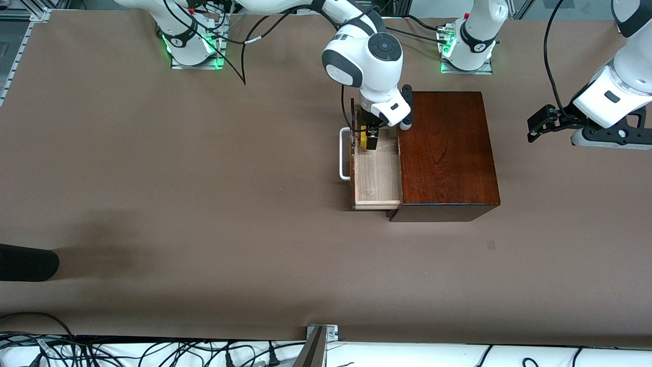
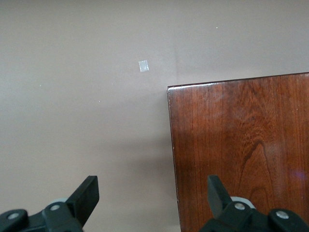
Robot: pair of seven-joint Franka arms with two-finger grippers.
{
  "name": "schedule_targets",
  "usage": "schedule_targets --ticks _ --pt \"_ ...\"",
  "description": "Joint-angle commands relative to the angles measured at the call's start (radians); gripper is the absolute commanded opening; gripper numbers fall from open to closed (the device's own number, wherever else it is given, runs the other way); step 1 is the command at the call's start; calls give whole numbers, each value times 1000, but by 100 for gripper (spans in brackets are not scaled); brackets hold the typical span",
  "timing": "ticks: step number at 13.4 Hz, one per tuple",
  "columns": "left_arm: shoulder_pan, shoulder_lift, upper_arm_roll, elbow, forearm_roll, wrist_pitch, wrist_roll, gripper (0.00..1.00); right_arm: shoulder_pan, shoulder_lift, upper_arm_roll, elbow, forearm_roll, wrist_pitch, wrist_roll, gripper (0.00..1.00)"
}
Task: Open drawer, take yellow block, close drawer
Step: 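Lower the right gripper into the drawer and grasp the yellow cube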
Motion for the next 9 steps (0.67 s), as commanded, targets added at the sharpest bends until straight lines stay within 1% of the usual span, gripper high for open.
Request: schedule_targets --ticks 1,2,3,4,5,9 --pt "2 -10 -3 11 -22 -25 -5 100 10 27 -8 40 -7 -2 8 95" --pt "1 -10 -3 11 -22 -25 -5 100 10 28 -8 38 -9 4 9 69" --pt "1 -10 -3 11 -22 -25 -5 100 10 31 -9 38 -9 8 12 35" --pt "1 -10 -3 11 -22 -26 -5 100 10 34 -9 38 -9 24 15 11" --pt "1 -10 -3 11 -22 -26 -5 100 10 36 -9 38 -10 31 17 0" --pt "1 -10 -3 11 -22 -26 -5 100 10 21 -17 41 -10 1 11 0"
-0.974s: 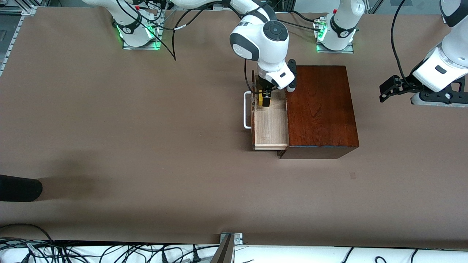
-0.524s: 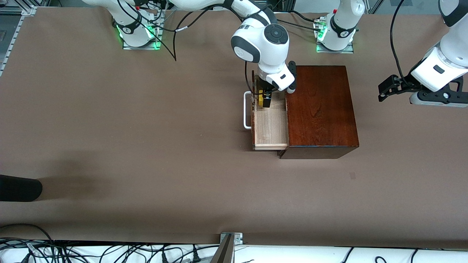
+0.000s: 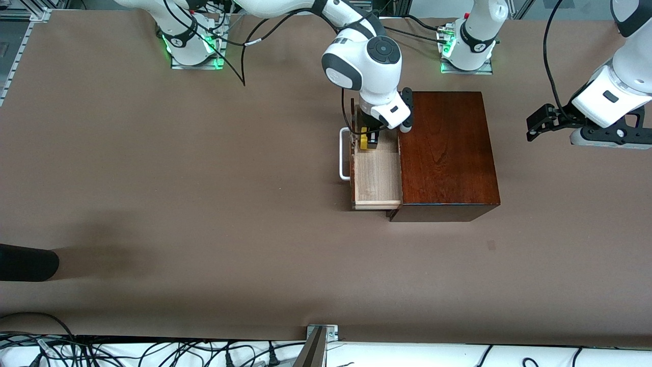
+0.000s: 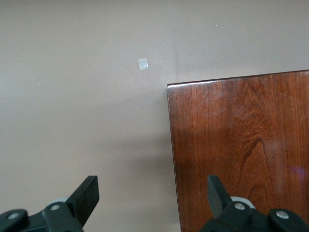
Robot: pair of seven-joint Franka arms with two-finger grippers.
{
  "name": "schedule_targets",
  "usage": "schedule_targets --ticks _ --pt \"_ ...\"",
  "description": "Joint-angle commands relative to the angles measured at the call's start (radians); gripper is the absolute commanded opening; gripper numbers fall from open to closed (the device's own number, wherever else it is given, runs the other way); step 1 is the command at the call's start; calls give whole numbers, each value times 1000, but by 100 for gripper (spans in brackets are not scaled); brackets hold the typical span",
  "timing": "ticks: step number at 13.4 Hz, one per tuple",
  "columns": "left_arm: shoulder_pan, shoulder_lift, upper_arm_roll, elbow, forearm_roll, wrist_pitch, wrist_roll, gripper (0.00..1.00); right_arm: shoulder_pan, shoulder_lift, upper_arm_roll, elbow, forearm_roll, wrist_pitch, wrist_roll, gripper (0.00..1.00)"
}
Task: Open drawer, take yellow block, close drawer
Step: 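Lift the yellow cube out of the drawer with the right gripper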
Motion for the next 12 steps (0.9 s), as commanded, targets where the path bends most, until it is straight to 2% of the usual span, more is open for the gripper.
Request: schedule_targets --ticks 1,4,8,12 --pt "1 -10 -2 10 -22 -19 -4 100 9 -4 -7 47 -9 -54 11 0" --pt "-2 -10 -2 10 -22 -21 -4 100 3 -65 -13 105 -9 -141 17 0" --pt "-4 -10 -2 16 -22 -25 -7 100 -32 -246 -78 104 -6 -278 208 0" --pt "-7 -9 -2 18 -22 -35 -9 100 -141 -363 -116 98 0 -419 219 0"
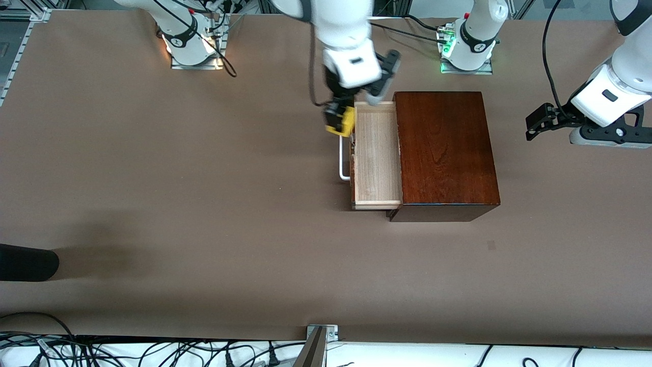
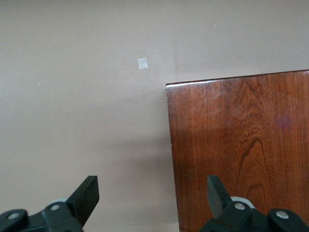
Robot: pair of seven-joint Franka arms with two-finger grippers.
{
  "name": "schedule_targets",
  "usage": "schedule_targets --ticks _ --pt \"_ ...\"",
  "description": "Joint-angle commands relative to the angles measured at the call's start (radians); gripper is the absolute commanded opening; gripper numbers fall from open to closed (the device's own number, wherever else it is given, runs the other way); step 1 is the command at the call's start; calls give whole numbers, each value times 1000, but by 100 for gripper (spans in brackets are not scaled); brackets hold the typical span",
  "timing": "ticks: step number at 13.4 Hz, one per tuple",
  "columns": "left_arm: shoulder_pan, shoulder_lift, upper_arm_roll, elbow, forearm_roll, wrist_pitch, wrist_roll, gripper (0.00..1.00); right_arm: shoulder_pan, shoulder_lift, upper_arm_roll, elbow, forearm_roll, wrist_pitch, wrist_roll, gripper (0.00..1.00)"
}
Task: Open drawer, take yellow block, close drawer
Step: 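Lift the yellow cube out of the drawer with the right gripper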
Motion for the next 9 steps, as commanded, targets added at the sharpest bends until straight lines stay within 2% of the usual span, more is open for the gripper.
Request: schedule_targets --ticks 1,3,5,6,8,9 --pt "-3 -8 0 14 -22 -30 1 100 -88 -59 -22 -39 2 -73 30 0" --pt "-3 -8 -2 14 -22 -34 4 100 -159 -60 -62 -61 47 -84 24 0" --pt "-3 -8 -11 14 -22 -34 5 100 -202 -102 -119 -167 87 -70 38 0" --pt "-3 -8 -14 14 -22 -34 4 100 -227 -134 -122 -261 88 -22 38 0" --pt "-6 -6 -25 17 -25 -46 23 100 -300 -274 -122 -588 91 197 36 0" --pt "-10 -3 -37 31 -26 -67 42 100 -325 -305 -122 -681 91 256 36 0"
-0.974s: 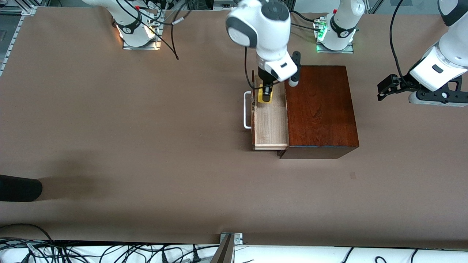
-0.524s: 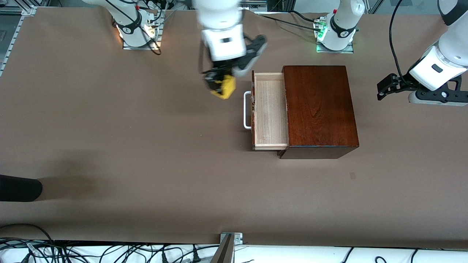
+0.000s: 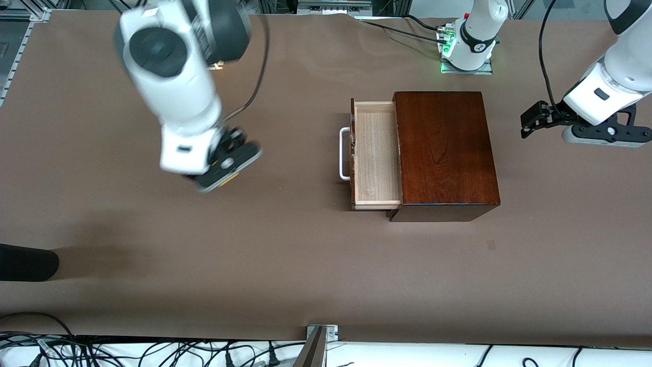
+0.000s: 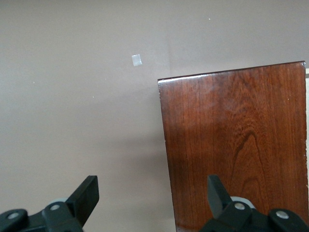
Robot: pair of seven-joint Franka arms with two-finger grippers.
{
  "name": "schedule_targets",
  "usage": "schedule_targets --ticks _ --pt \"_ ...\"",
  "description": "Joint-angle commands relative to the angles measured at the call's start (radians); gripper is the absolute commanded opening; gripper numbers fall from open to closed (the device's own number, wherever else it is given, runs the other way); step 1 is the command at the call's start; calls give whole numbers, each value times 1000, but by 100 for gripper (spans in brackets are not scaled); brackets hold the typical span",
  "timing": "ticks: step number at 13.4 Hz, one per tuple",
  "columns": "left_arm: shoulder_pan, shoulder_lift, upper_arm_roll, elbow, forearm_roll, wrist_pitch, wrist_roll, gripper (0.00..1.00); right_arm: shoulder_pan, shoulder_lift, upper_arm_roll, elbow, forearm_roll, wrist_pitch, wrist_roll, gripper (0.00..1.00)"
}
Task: Open drawer, take yellow block, close drawer
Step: 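Lift the yellow cube out of the drawer with the right gripper, then set the cube down with the right gripper while the left gripper reaches the drawer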
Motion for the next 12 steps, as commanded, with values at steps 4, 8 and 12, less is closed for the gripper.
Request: schedule_targets --ticks 4,8,12 --pt "-8 22 -138 78 -28 -134 130 100 -172 -159 23 -443 49 200 40 0" --pt "-9 98 -294 91 -169 -180 128 100 -263 -149 26 -676 58 454 67 0" --pt "-73 278 -405 271 -224 -192 130 100 -295 -66 31 -795 60 686 109 0"
